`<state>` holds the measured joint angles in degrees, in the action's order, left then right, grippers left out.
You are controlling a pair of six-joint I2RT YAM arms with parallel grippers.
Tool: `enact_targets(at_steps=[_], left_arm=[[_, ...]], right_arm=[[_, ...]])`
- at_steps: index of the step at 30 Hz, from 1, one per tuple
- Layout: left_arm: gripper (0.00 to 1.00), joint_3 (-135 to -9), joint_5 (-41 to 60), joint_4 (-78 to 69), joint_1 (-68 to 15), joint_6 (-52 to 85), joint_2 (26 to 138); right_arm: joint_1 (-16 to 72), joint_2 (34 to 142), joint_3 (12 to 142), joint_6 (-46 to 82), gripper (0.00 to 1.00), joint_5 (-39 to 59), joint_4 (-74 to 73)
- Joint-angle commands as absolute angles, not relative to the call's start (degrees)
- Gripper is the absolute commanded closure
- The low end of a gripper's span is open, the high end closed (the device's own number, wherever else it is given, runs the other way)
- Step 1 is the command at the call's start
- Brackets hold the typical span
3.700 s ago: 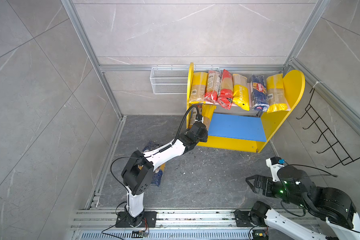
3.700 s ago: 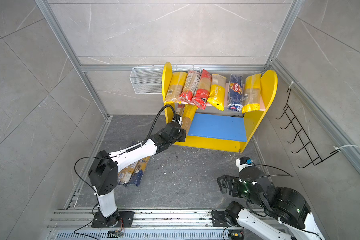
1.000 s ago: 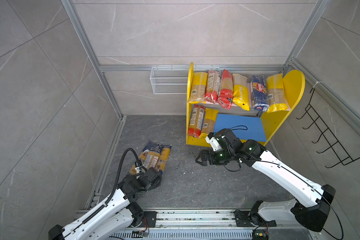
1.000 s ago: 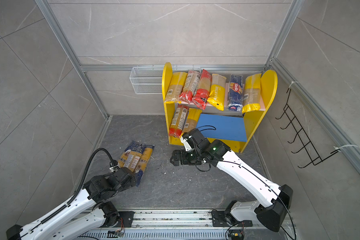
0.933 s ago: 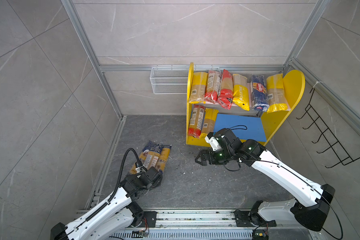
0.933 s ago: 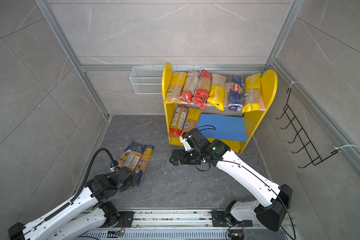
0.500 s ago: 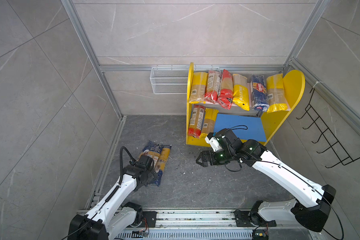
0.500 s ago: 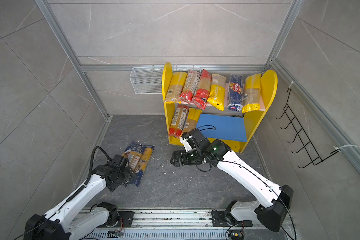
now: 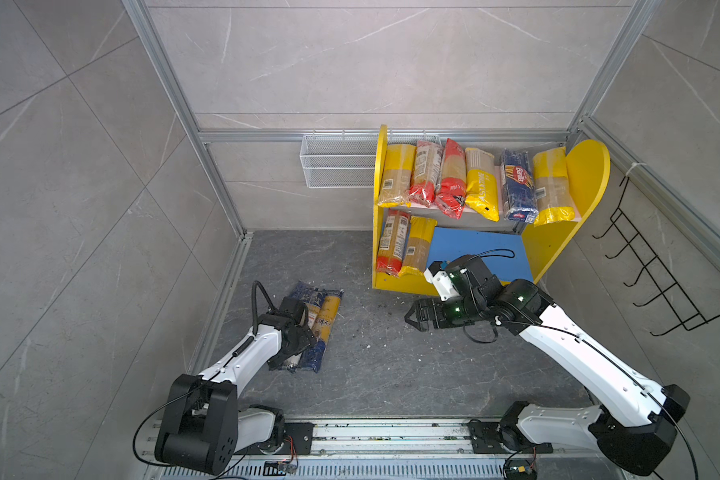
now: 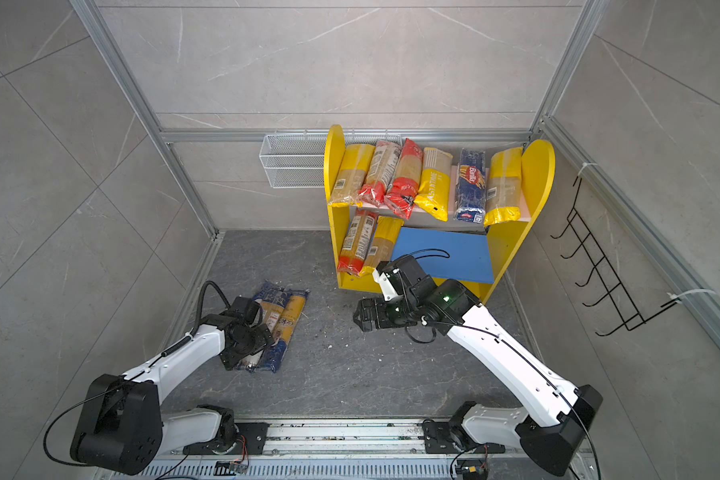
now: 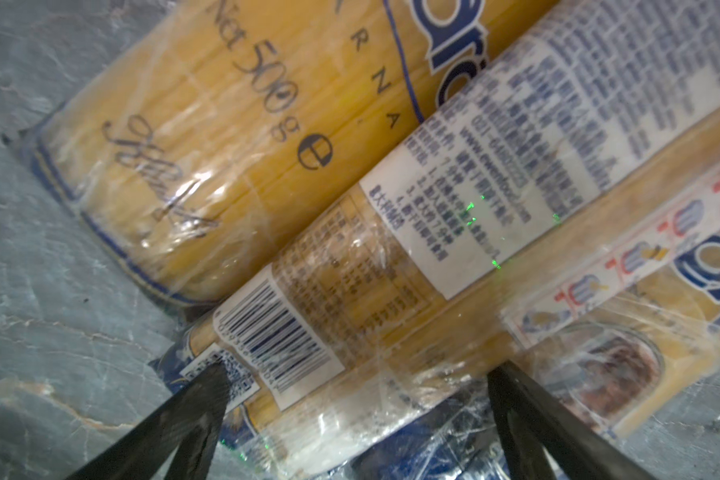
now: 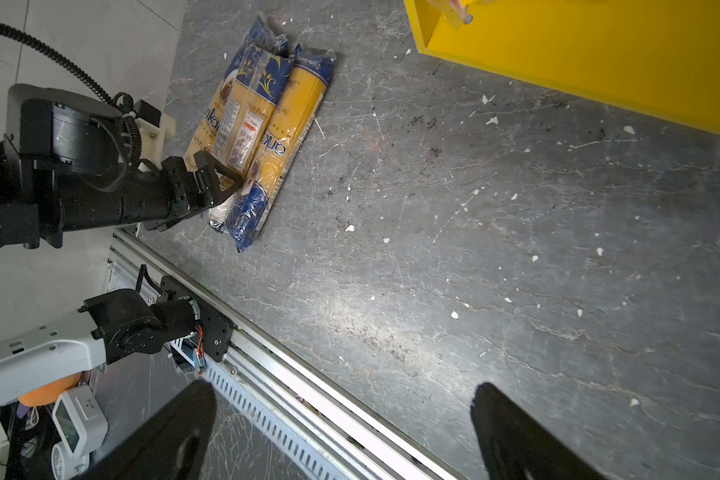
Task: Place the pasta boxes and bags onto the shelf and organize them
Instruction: 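Close the left gripper on the white-labelled spaghetti bag in the floor bundle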
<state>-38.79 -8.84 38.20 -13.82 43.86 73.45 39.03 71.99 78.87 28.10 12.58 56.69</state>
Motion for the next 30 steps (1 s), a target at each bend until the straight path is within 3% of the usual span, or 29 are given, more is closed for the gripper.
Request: enact_targets(at_steps=[1, 6, 14, 16, 22, 30], left_arm=[[0.08, -40.0, -4.6, 33.5, -13.8, 41.4, 76.3], [0.24, -38.7, -0.1, 29.8, -14.4, 43.4, 75.4], [0.32, -38.3, 1.2, 26.7, -23.1, 47.4, 74.8], [0.3, -38.9, 0.9, 26.9, -25.2, 48.1, 74.7], [0.02, -41.7, -4.3, 34.9, -26.0, 43.9, 69.3], [0.0, -40.5, -7.7, 32.8, -25.6, 38.8, 69.7]], right_arm=[[36.9, 72.5, 81.0, 25.9, 0.0, 15.2, 58.2], [35.1, 73.9, 82.0, 24.7, 0.0, 16.4, 58.5], [33.3, 75.4, 81.4, 23.8, 0.0, 18.3, 57.8], [33.1, 75.7, 81.3, 23.7, 0.0, 18.7, 57.6], [33.0, 75.5, 79.9, 24.2, 0.0, 19.2, 56.8], [32.9, 73.7, 78.1, 25.0, 0.0, 19.3, 56.2]])
